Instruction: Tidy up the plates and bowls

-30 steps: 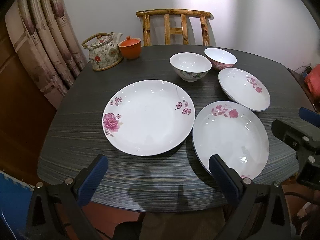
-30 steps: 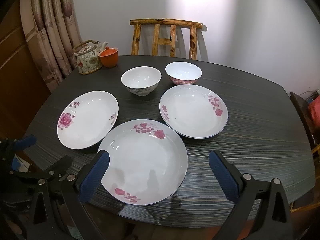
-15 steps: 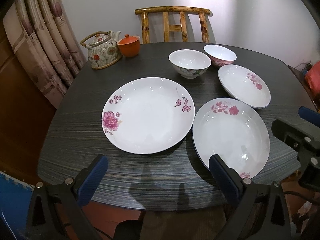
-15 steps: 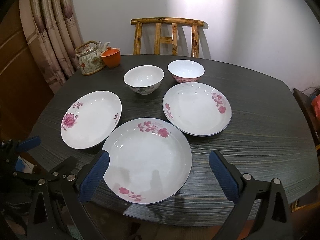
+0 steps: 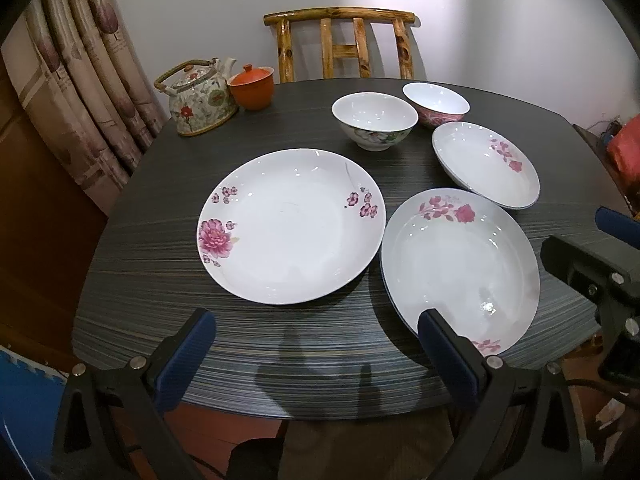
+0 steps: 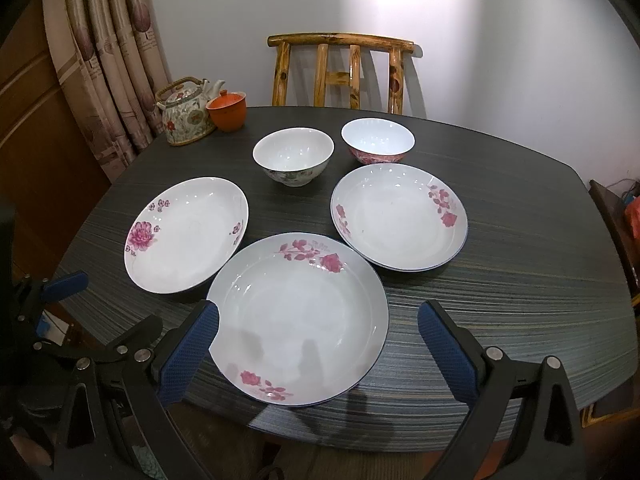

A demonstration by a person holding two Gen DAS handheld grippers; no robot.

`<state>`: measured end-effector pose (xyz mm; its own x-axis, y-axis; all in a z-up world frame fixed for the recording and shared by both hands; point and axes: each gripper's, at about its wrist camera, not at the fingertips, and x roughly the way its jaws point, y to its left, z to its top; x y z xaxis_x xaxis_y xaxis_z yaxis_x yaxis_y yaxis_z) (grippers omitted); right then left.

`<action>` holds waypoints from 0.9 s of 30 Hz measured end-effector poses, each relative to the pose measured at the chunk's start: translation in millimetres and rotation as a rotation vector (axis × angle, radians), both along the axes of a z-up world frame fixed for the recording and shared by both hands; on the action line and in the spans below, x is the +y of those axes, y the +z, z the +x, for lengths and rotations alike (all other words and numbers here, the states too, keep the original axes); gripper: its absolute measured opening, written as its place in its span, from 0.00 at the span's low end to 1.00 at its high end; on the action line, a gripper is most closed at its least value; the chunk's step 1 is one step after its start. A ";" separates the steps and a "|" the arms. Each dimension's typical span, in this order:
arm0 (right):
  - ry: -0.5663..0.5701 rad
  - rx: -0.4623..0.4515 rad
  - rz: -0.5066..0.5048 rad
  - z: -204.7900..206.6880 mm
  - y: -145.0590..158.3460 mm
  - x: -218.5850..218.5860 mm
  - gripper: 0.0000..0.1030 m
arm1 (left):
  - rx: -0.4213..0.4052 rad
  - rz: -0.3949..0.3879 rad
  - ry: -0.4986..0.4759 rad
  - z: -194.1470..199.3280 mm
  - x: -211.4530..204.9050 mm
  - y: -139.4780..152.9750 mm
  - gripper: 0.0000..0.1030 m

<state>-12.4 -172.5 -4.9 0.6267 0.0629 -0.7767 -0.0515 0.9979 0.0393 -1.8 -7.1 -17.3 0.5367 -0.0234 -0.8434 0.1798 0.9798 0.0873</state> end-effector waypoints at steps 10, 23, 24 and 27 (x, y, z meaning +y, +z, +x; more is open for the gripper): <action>0.009 0.004 0.000 -0.3 -1.7 1.7 0.96 | -0.005 0.011 0.016 -0.1 1.7 1.1 1.00; 0.054 0.043 0.033 8.2 -6.7 4.3 0.81 | 0.018 -0.031 0.088 13.7 28.2 4.5 1.00; 0.064 0.046 0.033 10.4 -6.7 5.2 0.78 | 0.016 -0.024 0.100 16.0 33.0 5.5 1.00; 0.095 0.059 0.032 20.1 -7.8 8.5 0.74 | 0.019 -0.029 0.138 22.7 49.8 8.6 1.00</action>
